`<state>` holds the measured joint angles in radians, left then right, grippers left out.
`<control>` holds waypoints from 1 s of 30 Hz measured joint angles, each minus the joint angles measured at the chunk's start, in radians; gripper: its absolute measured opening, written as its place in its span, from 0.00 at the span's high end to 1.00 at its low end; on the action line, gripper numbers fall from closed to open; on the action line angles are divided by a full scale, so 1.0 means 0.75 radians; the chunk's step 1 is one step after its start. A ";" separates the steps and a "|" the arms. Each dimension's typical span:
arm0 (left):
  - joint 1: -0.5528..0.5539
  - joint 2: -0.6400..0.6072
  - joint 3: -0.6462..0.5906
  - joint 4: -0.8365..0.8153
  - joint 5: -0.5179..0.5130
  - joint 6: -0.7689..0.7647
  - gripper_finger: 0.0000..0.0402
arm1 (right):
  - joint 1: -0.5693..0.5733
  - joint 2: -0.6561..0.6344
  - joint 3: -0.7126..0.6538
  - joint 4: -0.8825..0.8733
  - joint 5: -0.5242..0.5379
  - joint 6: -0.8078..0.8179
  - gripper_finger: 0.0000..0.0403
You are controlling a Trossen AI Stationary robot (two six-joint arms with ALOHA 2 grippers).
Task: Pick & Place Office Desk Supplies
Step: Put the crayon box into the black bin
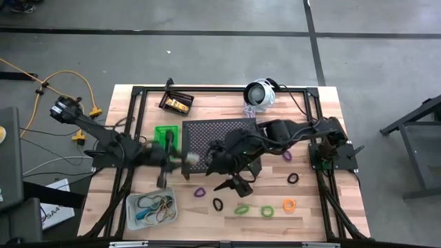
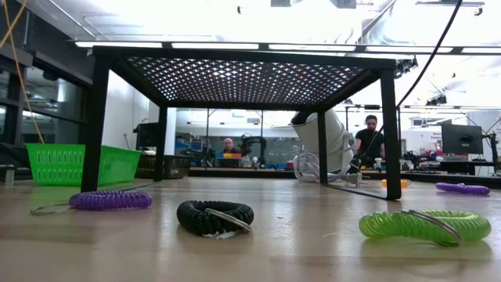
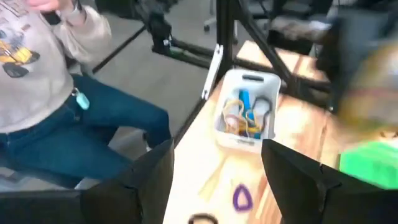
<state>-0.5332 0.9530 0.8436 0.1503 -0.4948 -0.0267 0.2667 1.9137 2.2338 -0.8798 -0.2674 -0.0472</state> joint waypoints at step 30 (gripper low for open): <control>1.292 -0.023 0.001 -0.750 0.139 -0.194 0.89 | -0.090 0.011 -0.144 -0.557 0.180 -0.036 0.43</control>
<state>0.4361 0.9359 0.8440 -0.4121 -0.3907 -0.1719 0.1992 1.9217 2.1258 -1.2977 -0.1327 -0.0746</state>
